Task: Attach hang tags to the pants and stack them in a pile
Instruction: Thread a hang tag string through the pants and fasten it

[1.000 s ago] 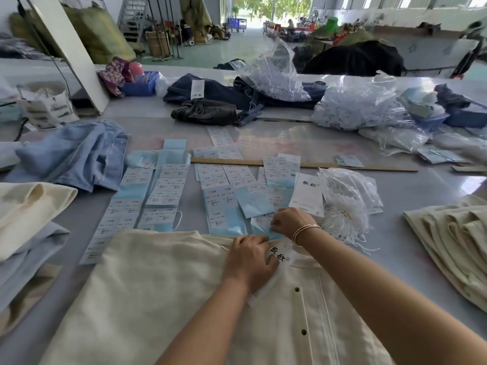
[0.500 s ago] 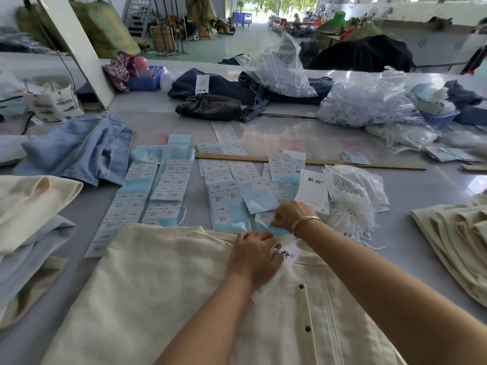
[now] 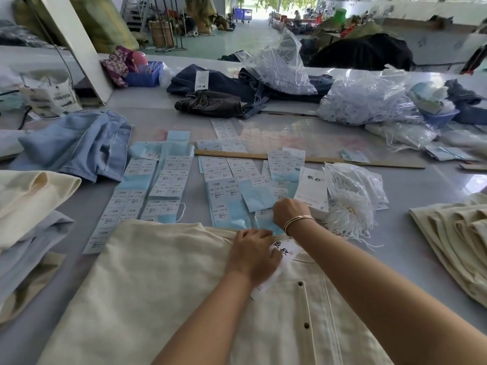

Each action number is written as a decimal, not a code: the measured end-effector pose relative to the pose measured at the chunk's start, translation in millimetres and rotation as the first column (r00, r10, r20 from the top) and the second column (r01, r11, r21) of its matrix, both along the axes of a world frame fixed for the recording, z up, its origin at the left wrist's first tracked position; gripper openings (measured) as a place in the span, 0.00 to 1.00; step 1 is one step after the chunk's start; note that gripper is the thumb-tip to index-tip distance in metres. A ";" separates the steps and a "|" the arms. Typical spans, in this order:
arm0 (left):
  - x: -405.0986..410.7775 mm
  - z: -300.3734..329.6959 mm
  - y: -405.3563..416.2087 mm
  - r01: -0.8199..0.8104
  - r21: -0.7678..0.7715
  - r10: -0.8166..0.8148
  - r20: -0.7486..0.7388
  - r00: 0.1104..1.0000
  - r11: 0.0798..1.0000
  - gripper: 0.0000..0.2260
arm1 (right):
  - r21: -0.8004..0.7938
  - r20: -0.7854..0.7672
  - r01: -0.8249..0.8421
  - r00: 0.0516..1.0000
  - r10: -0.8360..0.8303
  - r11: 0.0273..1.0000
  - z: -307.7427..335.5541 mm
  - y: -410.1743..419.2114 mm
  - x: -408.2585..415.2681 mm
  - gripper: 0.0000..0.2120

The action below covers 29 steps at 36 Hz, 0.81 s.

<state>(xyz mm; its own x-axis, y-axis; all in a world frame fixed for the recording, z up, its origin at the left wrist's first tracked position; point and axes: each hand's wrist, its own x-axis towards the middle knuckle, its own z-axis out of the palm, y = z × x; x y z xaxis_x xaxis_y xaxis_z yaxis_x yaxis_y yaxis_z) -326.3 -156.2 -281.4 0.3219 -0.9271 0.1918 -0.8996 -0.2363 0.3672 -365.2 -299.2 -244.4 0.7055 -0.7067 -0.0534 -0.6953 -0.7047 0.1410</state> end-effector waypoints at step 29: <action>1.3 -1.2 -1.1 0.008 -0.017 -0.007 0.012 1.000 1.000 0.22 | -0.007 0.013 -0.042 0.999 0.042 0.999 -0.8 2.7 -5.1 0.11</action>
